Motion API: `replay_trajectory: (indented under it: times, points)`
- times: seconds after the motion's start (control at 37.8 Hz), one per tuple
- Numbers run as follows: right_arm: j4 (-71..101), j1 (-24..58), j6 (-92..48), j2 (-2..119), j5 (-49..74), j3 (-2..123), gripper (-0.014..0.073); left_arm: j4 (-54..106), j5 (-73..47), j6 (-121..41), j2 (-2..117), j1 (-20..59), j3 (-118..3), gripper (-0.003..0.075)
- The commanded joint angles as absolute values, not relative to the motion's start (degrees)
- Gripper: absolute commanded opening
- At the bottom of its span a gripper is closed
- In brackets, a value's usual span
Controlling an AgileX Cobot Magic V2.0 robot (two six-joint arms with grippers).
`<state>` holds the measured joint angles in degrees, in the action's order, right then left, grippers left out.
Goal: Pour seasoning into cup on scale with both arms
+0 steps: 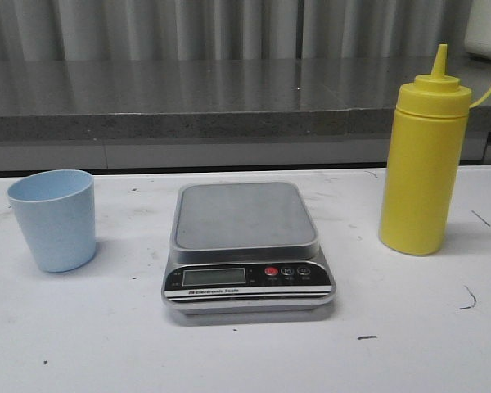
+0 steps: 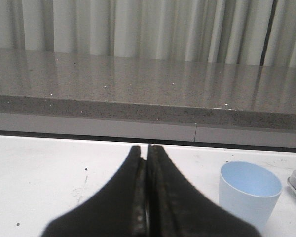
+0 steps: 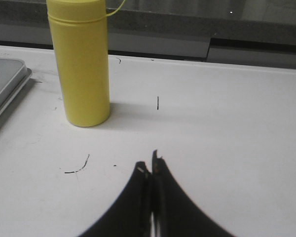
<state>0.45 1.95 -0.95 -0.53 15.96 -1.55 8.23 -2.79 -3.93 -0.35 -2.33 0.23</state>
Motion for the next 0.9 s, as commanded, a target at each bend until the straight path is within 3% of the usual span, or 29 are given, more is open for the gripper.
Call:
replay_trajectory:
  times: [0.0,0.87]
  points:
    - [0.0,2.1,-0.9,-1.3,11.5,-1.2,-0.0069,8.3,1.8,-3.6,-1.2,-2.3,1.6,-0.002]
    - [0.0,2.1,-1.0,-1.3,7.1,-1.2,-0.0069,8.3,1.8,-3.6,-1.2,-2.3,1.6,-0.002]
